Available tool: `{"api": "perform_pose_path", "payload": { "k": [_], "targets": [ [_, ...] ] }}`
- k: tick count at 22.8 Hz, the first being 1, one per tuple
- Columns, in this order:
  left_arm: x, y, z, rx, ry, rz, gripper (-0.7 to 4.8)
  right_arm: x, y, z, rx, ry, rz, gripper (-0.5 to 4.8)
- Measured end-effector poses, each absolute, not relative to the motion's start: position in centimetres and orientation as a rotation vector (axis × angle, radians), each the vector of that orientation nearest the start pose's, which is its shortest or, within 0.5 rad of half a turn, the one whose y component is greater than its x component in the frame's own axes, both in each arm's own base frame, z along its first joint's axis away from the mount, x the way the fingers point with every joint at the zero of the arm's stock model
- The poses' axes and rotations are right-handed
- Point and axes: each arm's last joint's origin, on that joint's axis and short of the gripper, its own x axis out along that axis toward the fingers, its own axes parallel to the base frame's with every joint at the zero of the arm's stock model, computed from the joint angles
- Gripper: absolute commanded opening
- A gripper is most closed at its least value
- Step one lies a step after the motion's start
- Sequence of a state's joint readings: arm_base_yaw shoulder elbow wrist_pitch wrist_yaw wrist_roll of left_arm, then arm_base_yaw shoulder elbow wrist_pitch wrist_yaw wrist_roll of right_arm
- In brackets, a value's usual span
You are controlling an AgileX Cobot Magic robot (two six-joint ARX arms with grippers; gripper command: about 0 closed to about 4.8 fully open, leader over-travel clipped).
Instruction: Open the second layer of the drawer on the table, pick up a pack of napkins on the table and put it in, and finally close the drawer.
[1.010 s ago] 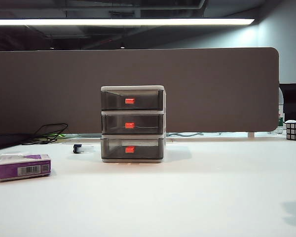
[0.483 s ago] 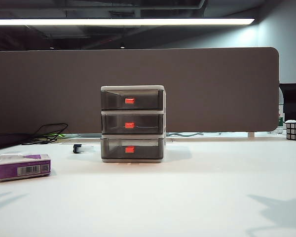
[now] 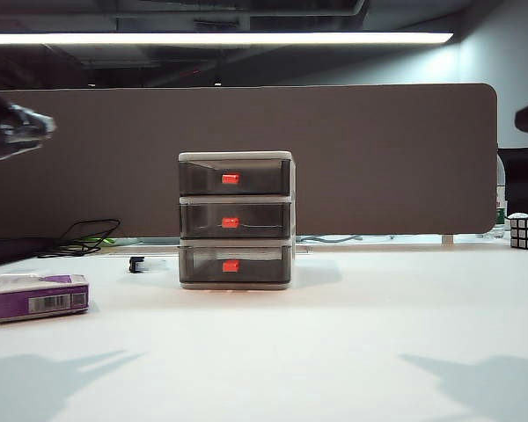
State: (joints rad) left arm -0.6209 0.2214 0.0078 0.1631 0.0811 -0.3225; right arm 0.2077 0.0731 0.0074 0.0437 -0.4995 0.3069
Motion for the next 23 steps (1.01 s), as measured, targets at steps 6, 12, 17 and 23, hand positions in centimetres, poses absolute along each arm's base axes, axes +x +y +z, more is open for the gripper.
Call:
{"api": "perform_pose_path", "payload": {
  "k": [6, 12, 17, 23],
  "targets": [
    [10.4, -7.9, 15.5, -0.236, 0.216, -0.676, 0.72, 9.1, 4.4, 19.0, 0.254, 0.073, 0.708, -0.05],
    [15.1, -11.3, 15.8, -0.113, 0.237, -0.66, 1.93, 11.1, 5.7, 18.9, 0.189, 0.188, 0.684, -0.05],
    [18.8, -14.2, 15.8, -0.117, 0.22, -0.688, 1.86, 13.6, 6.8, 19.7, 0.159, 0.219, 0.696, -0.05],
    [21.1, -15.9, 16.2, -0.12, 0.198, -0.656, 1.83, 17.7, 8.8, 20.2, 0.099, 0.285, 0.775, -0.05]
  ]
}}
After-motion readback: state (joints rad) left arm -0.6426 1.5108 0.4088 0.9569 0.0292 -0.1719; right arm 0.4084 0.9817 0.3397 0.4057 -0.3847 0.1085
